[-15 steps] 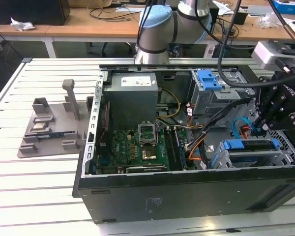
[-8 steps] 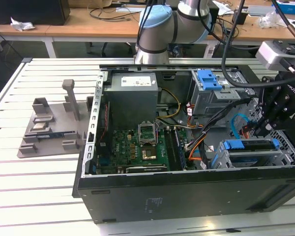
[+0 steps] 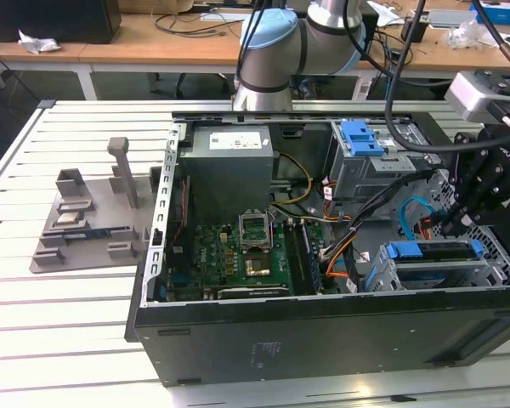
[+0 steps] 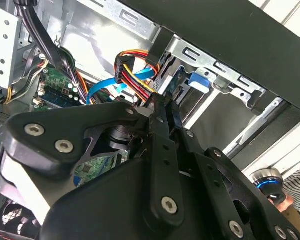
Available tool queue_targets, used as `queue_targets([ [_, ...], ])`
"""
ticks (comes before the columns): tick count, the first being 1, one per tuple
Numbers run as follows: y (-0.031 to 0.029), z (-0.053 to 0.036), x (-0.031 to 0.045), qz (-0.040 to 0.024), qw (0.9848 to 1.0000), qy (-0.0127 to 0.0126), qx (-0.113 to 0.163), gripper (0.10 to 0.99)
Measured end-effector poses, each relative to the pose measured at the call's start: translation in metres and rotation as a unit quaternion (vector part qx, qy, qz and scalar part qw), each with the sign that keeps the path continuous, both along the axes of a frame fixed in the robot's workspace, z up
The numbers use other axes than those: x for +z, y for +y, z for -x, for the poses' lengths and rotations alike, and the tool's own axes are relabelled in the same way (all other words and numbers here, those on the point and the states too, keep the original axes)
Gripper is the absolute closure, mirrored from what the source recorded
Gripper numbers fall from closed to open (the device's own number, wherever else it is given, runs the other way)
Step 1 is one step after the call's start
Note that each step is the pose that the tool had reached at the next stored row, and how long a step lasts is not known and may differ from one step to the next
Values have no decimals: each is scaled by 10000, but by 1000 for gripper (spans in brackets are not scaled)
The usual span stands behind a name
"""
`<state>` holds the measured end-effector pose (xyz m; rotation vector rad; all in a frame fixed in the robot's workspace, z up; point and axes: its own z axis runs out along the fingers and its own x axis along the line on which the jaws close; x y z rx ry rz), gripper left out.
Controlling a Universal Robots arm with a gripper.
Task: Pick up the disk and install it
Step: 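Insert the first disk wire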
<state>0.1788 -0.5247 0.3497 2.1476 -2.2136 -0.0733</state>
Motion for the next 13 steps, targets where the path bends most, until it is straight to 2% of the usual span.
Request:
queue_targets([
  [5,-110,-8,-7,-7,10000,0,1,918],
  [7,-136,-7,-13,-12,10000,0,1,918],
  [13,-140,-10,-27,-13,10000,0,22,918],
])
